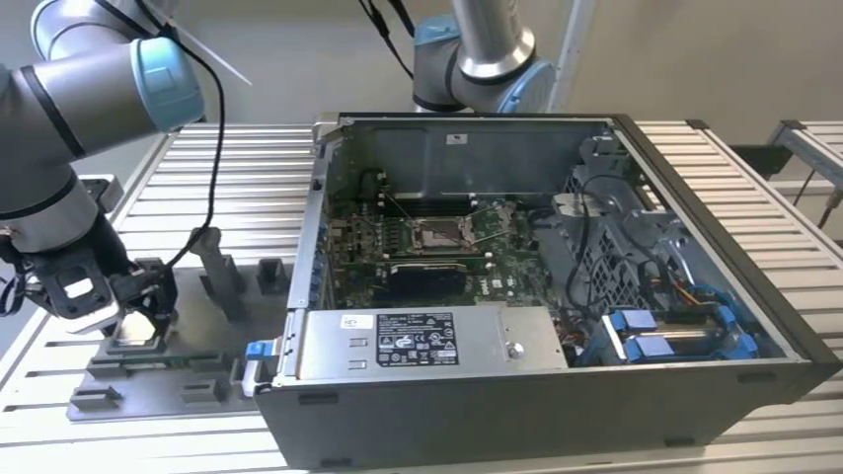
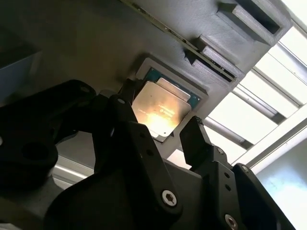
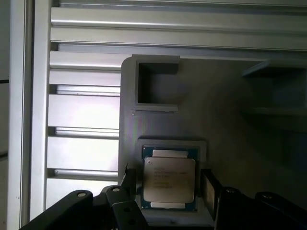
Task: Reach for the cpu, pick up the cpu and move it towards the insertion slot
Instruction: 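Pick up the cpu and move it towards the insertion slot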
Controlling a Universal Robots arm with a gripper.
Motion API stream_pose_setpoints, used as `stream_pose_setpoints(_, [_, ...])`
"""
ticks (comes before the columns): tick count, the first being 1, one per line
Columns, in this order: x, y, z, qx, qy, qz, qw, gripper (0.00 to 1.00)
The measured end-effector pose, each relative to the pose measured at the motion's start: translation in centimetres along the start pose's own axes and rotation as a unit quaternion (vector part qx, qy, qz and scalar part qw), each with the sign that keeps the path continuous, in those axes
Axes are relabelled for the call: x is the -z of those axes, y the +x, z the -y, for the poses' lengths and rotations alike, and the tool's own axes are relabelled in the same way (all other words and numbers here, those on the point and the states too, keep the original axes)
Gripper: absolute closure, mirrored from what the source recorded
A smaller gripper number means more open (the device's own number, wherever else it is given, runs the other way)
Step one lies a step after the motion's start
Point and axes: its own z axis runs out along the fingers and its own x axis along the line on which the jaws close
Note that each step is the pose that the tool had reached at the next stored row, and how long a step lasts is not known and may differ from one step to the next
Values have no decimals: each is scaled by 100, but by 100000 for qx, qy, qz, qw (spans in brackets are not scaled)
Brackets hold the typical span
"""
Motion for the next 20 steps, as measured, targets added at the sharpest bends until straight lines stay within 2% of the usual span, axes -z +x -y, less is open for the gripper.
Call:
stream_pose_setpoints(8, [-7,0,0,2,3,-3,100000,0])
stream_pose_setpoints(9, [-8,0,0,1,0,1,100000,100])
stream_pose_setpoints(18, [-11,0,0,-8,1,-8,100000,100])
stream_pose_setpoints(19, [3,0,-1,-16,-24,-38,100000,100])
stream_pose_setpoints(20, [43,0,-2,-19,-22,-36,100000,100])
